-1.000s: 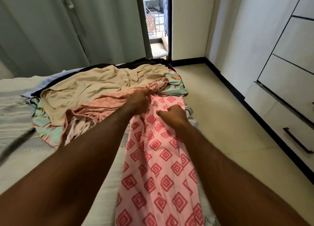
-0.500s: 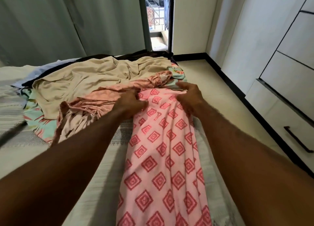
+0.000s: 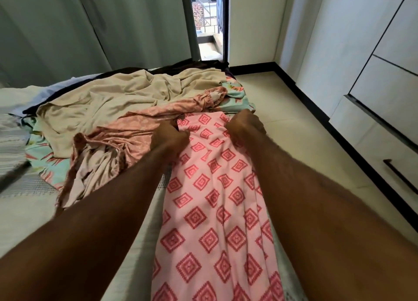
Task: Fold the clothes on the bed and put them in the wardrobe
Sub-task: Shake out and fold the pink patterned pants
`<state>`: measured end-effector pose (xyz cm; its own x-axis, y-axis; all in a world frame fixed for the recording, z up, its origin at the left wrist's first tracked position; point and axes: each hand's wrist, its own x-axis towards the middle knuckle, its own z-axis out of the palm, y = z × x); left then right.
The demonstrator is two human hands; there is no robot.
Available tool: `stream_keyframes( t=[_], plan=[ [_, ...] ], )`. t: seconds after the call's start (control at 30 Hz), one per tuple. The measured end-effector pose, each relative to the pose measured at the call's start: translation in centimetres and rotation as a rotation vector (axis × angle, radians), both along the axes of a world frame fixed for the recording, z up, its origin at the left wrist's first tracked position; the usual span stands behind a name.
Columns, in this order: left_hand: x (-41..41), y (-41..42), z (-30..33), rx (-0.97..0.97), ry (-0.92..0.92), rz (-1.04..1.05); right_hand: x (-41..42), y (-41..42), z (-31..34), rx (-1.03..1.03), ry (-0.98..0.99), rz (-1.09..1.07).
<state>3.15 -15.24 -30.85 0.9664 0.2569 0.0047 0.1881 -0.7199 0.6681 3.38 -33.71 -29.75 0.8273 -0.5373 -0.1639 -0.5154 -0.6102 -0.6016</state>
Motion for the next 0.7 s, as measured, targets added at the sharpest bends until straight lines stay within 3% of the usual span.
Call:
stream_keyframes(
  t=[0.13,0.23,0.33,0.4,0.47,0.6,0.7],
  plan=[
    [0.1,-0.2,0.0,-0.144,-0.234,-0.077,-0.9,-0.3,-0.2,0.031,-0.259,-0.034],
    [0.5,-1.1,0.7,-0.120,-0.319,-0.159,-2.0,-1.9,0.3,-0.022,-0.465,-0.053],
    [1.2,-1.9,0.5,-0.069,-0.263,-0.201,-2.8,-3.4,-0.2,-0.101,-0.398,0.017],
    [0.8,-2.1,0.3,-0.083,-0.190,-0.190,-3.5,-3.9,-0.8,-0.051,-0.295,0.072],
    [-0.8,-2.2,0.0,-0.037,-0.189,-0.158,-5.2,-3.8,-1.0,-0.008,-0.311,0.056],
    [-7.8,-1.6,-0.8,0.173,-0.204,-0.139,-12.4,-2.1,-1.5,-0.010,-0.406,-0.004],
    [-13.2,0.3,-1.5,0.271,-0.242,-0.259,-18.9,-1.1,-2.2,0.035,-0.284,0.055]
  ],
)
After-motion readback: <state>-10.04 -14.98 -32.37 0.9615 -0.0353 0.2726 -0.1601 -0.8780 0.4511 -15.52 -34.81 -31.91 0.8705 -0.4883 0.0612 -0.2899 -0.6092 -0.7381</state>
